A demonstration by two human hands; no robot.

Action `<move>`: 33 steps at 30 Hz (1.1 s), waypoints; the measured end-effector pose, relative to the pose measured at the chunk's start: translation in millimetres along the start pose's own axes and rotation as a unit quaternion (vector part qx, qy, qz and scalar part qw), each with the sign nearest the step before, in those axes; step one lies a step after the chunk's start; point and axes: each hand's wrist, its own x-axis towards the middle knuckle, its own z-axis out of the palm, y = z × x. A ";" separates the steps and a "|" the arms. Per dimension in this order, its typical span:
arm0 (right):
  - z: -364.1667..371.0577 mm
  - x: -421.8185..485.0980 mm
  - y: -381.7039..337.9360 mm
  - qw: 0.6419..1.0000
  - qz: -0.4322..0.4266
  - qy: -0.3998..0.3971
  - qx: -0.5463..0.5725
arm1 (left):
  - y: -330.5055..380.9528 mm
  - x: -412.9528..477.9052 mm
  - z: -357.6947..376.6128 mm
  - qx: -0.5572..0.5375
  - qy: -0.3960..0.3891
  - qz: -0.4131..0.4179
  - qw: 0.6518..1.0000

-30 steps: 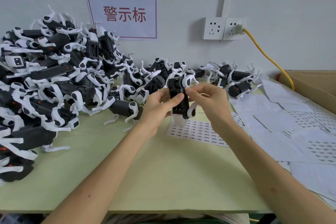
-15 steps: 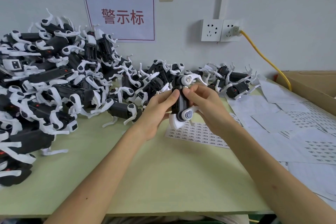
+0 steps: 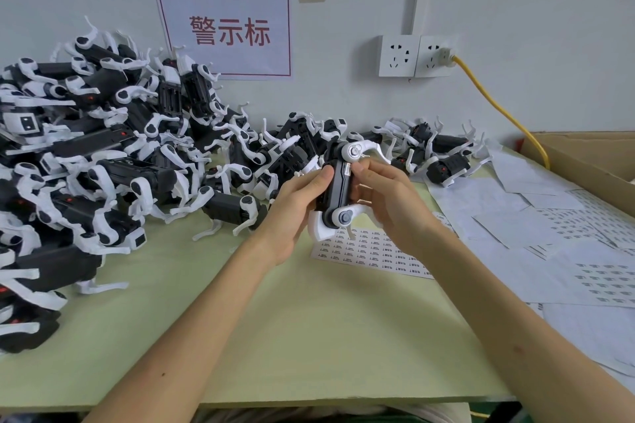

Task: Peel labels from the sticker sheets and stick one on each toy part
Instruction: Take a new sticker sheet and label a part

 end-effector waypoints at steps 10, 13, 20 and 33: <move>-21.3 5.5 -5.2 0.892 -0.039 0.167 -0.419 | 3.8 5.0 -6.2 -0.063 0.033 -0.046 0.996; -33.0 3.0 -12.9 0.895 -0.122 0.173 -0.393 | 2.7 6.6 -8.8 -0.056 0.053 -0.073 0.994; -29.2 0.4 -12.9 0.880 -0.163 -0.041 -0.445 | 1.4 2.4 -5.7 -0.018 0.051 -0.162 0.985; -103.2 -2.3 -27.9 0.958 0.116 0.251 0.072 | 6.3 8.1 -11.7 -0.035 0.196 -0.014 0.980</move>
